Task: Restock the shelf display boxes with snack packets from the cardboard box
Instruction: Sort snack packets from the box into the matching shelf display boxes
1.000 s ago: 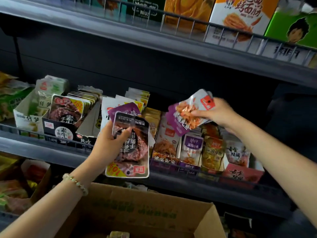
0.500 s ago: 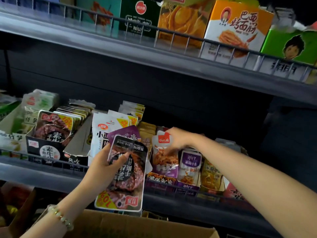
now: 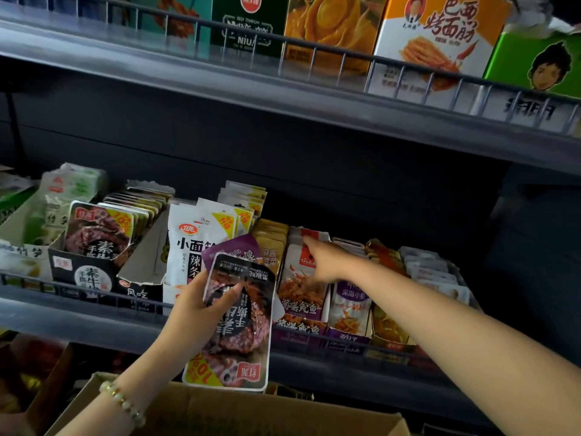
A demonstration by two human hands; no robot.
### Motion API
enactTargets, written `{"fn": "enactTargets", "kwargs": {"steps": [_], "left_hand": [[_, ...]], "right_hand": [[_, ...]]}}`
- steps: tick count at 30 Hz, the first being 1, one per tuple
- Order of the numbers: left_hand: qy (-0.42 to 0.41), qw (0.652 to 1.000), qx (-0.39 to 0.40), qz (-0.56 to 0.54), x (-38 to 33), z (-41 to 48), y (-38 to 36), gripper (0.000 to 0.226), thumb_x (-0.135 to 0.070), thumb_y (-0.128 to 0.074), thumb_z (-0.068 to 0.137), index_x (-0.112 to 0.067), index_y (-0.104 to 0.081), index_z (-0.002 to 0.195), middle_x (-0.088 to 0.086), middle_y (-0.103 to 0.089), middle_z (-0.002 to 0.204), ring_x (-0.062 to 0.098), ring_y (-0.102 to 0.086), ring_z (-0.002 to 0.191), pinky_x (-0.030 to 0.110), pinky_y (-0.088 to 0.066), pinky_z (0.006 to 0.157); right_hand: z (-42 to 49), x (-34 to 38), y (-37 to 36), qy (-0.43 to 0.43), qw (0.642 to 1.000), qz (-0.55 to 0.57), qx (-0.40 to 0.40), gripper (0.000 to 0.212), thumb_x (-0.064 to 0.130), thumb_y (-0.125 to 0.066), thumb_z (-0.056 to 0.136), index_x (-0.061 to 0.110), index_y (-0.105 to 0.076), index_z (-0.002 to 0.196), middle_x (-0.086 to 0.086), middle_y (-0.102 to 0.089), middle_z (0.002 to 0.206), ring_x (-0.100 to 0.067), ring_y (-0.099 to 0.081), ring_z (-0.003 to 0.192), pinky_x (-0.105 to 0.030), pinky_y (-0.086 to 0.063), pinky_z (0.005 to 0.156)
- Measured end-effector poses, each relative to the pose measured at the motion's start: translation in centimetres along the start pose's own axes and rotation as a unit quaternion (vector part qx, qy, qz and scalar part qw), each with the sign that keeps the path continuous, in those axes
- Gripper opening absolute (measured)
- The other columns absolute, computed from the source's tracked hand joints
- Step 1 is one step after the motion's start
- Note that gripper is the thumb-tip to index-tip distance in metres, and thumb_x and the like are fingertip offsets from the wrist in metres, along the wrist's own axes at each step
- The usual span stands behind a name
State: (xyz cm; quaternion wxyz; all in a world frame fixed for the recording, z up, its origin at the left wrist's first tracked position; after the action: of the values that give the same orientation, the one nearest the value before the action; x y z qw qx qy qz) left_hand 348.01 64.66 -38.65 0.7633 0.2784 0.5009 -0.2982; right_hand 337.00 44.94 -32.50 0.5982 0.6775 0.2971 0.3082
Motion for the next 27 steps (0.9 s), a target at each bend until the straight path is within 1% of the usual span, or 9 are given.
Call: {"fn": "enactTargets", "kwargs": {"steps": [2, 5, 8, 13, 15, 17, 19, 24, 27], "left_hand": [[0.007, 1.0, 0.001, -0.005, 0.2, 0.0, 0.0, 0.024, -0.019, -0.061, 0.091, -0.028, -0.061, 0.113, -0.013, -0.072, 0.1, -0.002, -0.066, 0.093, 0.016, -0.055, 0.071], [0.016, 1.0, 0.001, -0.01, 0.4, -0.1, -0.2, 0.022, -0.018, -0.061, 0.091, -0.026, -0.061, 0.112, -0.011, -0.073, 0.098, -0.001, -0.067, 0.089, 0.013, -0.053, 0.064], [0.023, 1.0, 0.001, -0.011, 0.4, -0.2, -0.2, 0.022, -0.019, -0.061, 0.091, -0.026, -0.061, 0.112, -0.011, -0.073, 0.096, -0.001, -0.068, 0.087, 0.012, -0.052, 0.062], [0.032, 0.999, 0.0, -0.017, 0.5, -0.3, -0.1, 0.023, -0.021, -0.062, 0.091, -0.025, -0.061, 0.114, -0.009, -0.073, 0.097, 0.001, -0.069, 0.087, 0.015, -0.054, 0.062], [0.034, 0.999, -0.004, -0.021, 0.4, -0.4, -0.1, 0.022, -0.02, -0.061, 0.091, -0.024, -0.062, 0.113, -0.007, -0.073, 0.097, 0.001, -0.069, 0.086, 0.015, -0.053, 0.062], [0.035, 0.999, -0.007, -0.023, 0.2, -0.5, -0.1, 0.02, -0.018, -0.061, 0.091, -0.023, -0.062, 0.11, -0.005, -0.072, 0.096, -0.001, -0.068, 0.082, 0.011, -0.051, 0.059], [0.034, 0.999, -0.013, -0.016, 0.1, -0.6, -0.2, 0.018, -0.017, -0.062, 0.091, -0.022, -0.062, 0.108, -0.005, -0.072, 0.095, -0.001, -0.068, 0.082, 0.009, -0.049, 0.058], [0.028, 1.0, -0.009, -0.005, -0.4, -1.0, -0.4, 0.019, -0.018, -0.062, 0.091, -0.025, -0.062, 0.108, -0.01, -0.071, 0.098, -0.007, -0.065, 0.084, 0.005, -0.047, 0.061], [0.01, 1.0, -0.008, 0.015, -0.9, -1.3, -0.3, 0.015, -0.022, -0.064, 0.089, -0.032, -0.064, 0.101, -0.015, -0.072, 0.093, -0.006, -0.065, 0.086, 0.008, -0.048, 0.066]], "right_hand": [[0.1, 0.0, -0.1, -0.009, 1.0, -0.006, 0.002, 0.108, 0.031, -0.08, 0.074, 0.008, -0.009, 0.152, -0.01, -0.023, 0.157, -0.026, -0.031, 0.14, -0.031, -0.03, 0.112], [0.4, -0.4, -0.5, -0.01, 1.0, -0.014, -0.004, 0.103, 0.035, -0.082, 0.071, 0.008, -0.021, 0.15, -0.011, -0.033, 0.152, -0.027, -0.038, 0.135, -0.034, -0.036, 0.109], [0.0, -0.4, -0.7, 0.009, 1.0, 0.001, -0.017, 0.103, 0.033, -0.082, 0.072, 0.01, -0.02, 0.151, -0.009, -0.031, 0.154, -0.026, -0.035, 0.138, -0.033, -0.034, 0.111], [-0.8, -0.3, 1.2, 0.026, 0.987, -0.018, -0.156, 0.081, 0.022, -0.078, 0.078, 0.021, -0.032, 0.144, -0.009, -0.052, 0.135, -0.027, -0.054, 0.118, -0.039, -0.049, 0.094], [-0.8, -0.1, 0.8, 0.033, 0.989, -0.058, -0.132, 0.086, 0.028, -0.078, 0.077, 0.02, -0.027, 0.146, -0.01, -0.048, 0.139, -0.029, -0.05, 0.123, -0.04, -0.046, 0.1], [-0.6, -0.1, -0.3, 0.037, 0.992, -0.084, -0.083, 0.099, 0.036, -0.077, 0.077, 0.016, -0.016, 0.151, -0.01, -0.03, 0.154, -0.028, -0.032, 0.139, -0.039, -0.029, 0.112], [-0.5, 0.0, -0.4, 0.034, 0.993, -0.071, -0.089, 0.102, 0.037, -0.076, 0.077, 0.015, -0.011, 0.152, -0.008, -0.019, 0.158, -0.026, -0.021, 0.144, -0.038, -0.019, 0.116], [-0.3, -0.4, 0.2, 0.052, 0.981, -0.038, -0.183, 0.083, 0.033, -0.077, 0.077, 0.017, -0.032, 0.145, -0.003, -0.039, 0.142, -0.025, -0.041, 0.129, -0.037, -0.037, 0.105], [-0.4, -0.6, -0.6, 0.065, 0.978, -0.057, -0.188, 0.076, 0.036, -0.072, 0.082, 0.016, -0.034, 0.145, -0.003, -0.038, 0.14, -0.024, -0.039, 0.129, -0.036, -0.035, 0.105]]}}
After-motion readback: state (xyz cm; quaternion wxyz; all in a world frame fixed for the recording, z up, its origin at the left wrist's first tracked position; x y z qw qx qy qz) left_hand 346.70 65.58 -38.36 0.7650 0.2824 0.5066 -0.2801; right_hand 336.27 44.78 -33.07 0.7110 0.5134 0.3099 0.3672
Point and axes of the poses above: each hand's wrist, its own z-axis towards the middle knuckle, its own y-axis out of the back of the hand, x = y × z, the point moved 4 cm from there along z, towards the middle knuckle
